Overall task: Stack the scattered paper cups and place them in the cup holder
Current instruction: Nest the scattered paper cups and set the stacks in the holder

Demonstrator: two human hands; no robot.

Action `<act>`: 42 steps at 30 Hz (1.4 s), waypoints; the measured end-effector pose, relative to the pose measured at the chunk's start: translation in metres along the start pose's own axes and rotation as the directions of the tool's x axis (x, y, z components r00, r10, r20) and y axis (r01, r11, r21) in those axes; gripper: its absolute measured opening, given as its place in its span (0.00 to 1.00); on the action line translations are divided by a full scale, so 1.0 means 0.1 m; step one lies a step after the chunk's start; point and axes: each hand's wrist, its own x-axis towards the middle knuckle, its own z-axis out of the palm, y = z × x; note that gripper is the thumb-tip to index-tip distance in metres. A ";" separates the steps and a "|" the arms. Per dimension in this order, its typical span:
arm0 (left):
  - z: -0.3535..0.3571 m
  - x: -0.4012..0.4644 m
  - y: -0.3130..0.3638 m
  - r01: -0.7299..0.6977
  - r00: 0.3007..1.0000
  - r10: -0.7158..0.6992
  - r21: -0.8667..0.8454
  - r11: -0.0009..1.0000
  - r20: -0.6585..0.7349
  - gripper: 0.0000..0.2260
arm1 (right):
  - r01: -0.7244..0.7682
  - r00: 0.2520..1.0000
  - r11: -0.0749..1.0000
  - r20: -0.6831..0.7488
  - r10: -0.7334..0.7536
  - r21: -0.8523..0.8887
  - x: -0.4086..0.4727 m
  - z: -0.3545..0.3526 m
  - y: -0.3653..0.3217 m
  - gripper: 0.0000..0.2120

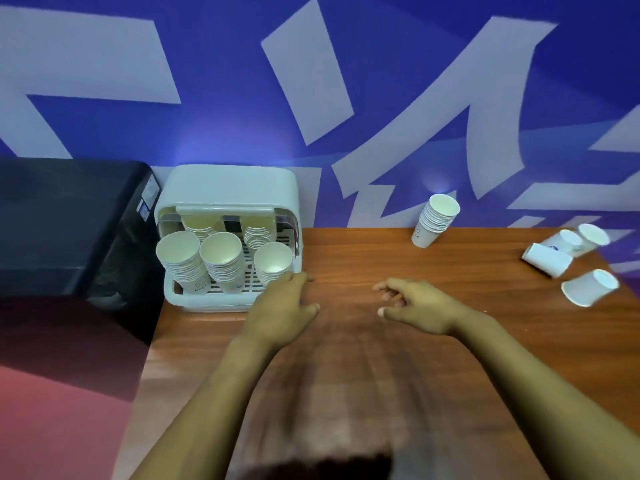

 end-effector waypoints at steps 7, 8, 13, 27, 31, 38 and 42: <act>0.65 0.04 0.82 -0.020 1.000 0.021 0.073 0.997 -0.012 0.21 | 0.066 0.998 0.997 -0.026 -0.065 0.049 -0.42 -0.27 0.70 0.20; 0.78 0.06 0.96 -0.010 1.000 0.011 0.087 0.996 -0.009 0.21 | 0.077 0.997 0.996 -0.025 -0.076 0.045 -0.49 -0.33 0.85 0.20; 1.43 0.24 1.75 0.021 0.998 -0.030 0.164 0.986 0.048 0.21 | 0.083 0.996 0.991 -0.030 -0.081 0.104 -0.91 -0.58 1.71 0.18; 2.29 0.97 2.75 -0.043 0.985 0.022 0.119 0.992 0.169 0.20 | -0.075 0.997 0.986 -0.020 0.079 0.147 -1.17 -1.02 3.04 0.19; 2.51 1.26 3.00 -0.067 0.980 0.051 0.080 0.994 0.192 0.21 | -0.125 0.990 0.986 -0.055 0.131 0.113 -1.11 -1.22 3.38 0.20; 2.89 1.65 3.37 -0.017 0.977 -0.017 0.152 0.988 0.214 0.26 | -0.079 0.987 0.996 -0.140 0.083 0.032 -0.90 -1.60 4.07 0.24; 3.19 1.91 3.67 0.023 0.972 -0.071 0.213 0.977 0.223 0.29 | -0.083 0.984 0.991 -0.163 0.066 -0.103 -0.76 -1.87 4.50 0.28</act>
